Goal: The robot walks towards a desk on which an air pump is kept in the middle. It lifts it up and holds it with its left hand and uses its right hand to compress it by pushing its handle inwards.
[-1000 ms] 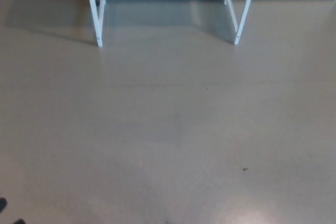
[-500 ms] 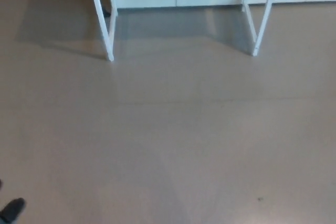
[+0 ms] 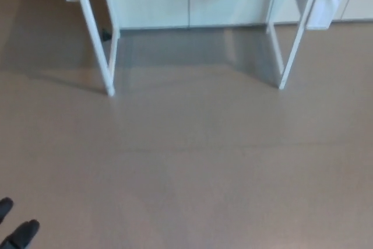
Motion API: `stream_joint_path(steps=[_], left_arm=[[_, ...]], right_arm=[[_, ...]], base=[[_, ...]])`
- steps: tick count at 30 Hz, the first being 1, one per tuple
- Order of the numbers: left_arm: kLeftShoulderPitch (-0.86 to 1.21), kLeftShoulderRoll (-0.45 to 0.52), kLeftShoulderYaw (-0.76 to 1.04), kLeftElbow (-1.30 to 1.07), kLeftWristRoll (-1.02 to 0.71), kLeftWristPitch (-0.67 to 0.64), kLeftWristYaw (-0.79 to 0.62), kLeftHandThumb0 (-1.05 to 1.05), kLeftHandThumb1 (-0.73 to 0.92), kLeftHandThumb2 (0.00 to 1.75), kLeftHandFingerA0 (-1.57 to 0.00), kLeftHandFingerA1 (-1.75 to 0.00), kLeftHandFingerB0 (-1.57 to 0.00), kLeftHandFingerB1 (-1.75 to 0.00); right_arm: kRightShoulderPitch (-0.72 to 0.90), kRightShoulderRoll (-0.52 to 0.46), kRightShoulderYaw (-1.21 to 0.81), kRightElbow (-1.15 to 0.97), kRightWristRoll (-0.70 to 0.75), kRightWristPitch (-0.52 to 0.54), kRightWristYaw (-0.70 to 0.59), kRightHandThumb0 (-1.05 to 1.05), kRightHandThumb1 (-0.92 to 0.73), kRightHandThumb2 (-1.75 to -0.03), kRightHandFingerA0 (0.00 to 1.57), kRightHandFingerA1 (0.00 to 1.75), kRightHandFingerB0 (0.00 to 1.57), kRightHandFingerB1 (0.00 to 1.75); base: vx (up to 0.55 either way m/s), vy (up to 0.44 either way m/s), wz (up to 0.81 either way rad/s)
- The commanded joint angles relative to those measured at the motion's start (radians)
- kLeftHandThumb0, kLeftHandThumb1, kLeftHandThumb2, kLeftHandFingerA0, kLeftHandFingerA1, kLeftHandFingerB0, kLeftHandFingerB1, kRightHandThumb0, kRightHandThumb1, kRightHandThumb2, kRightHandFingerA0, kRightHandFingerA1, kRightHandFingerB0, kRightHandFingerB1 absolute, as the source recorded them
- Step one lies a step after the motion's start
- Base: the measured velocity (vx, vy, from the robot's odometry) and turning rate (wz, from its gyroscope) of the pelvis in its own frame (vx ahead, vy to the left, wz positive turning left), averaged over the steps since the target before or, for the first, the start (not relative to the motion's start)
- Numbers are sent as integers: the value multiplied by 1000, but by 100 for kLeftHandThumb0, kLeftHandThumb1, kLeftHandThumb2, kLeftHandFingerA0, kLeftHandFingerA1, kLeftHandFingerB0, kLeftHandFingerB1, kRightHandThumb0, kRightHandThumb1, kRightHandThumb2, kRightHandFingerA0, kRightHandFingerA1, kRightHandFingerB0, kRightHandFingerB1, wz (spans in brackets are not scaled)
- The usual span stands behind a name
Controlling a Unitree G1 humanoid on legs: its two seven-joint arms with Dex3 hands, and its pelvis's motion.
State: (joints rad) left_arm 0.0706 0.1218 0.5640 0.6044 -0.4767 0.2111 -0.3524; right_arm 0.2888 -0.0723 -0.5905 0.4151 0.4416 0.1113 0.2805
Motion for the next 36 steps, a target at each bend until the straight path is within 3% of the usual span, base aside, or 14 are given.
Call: stream_joint_path(steps=[1,9,15,16,24,25,26,27,33,34,35,36], left_arm=[[10,20,0,4,-16,8,-12,8,63,58,-47,-48,-46,-41],[65,11,0,-5,-28,15,-20,12,64,60,-42,-46,-43,-40],[109,15,-19,-22,-8,6,-8,7,65,59,-49,-47,-50,-40],[135,9,-26,-60,-8,13,-7,9,68,60,-45,-48,-43,-39],[212,5,-27,-183,-54,65,-25,7,69,59,-37,-48,-39,-39],[221,13,-23,-182,-61,65,-44,4,47,93,-27,-58,-27,-55],[231,21,-19,-182,-67,67,-60,4,47,93,-27,-58,-27,-55],[234,28,-13,-172,-69,66,-65,7,66,58,-34,-46,-36,-38],[243,52,7,-150,-76,72,-63,8,68,59,-34,-45,-36,-38],[240,57,12,-137,-72,72,-50,9,42,90,-30,-58,-30,-55],[238,61,16,-127,-68,71,-40,9,42,90,-30,-58,-30,-55],[237,66,20,-112,-60,68,-27,11,64,58,-40,-45,-41,-39]], right_arm=[[0,-3,2,-7,20,8,-14,-10,-52,-55,67,48,53,41],[81,3,11,-44,20,-4,16,-8,-55,-55,63,48,49,40],[107,5,0,13,21,-40,30,-8,-53,-55,66,48,52,41],[110,0,-6,30,27,-40,37,-10,-51,-56,67,49,50,41],[124,-5,-10,64,28,-71,61,-11,-50,-54,69,49,52,41],[130,-3,-10,65,28,-71,59,-11,-50,-54,69,49,52,41],[135,-1,-9,69,27,-74,58,-11,-50,-54,69,49,52,41],[137,-4,-7,78,18,-83,54,-15,-47,-53,74,50,52,41],[147,-4,-4,99,13,-103,52,-13,-48,-53,74,50,53,41],[160,1,-2,91,13,-108,58,-15,-50,-54,69,49,53,41],[168,4,0,84,13,-110,62,-15,-50,-54,69,49,53,41],[180,6,0,79,13,-108,58,-15,-50,-54,70,49,52,41]], base=[[467,220,-39],[394,111,4],[437,-118,37],[491,-288,49],[422,-159,-5],[351,6,-31],[362,79,-31],[383,131,-17],[489,220,-23],[479,223,2],[449,214,2],[431,198,7]])
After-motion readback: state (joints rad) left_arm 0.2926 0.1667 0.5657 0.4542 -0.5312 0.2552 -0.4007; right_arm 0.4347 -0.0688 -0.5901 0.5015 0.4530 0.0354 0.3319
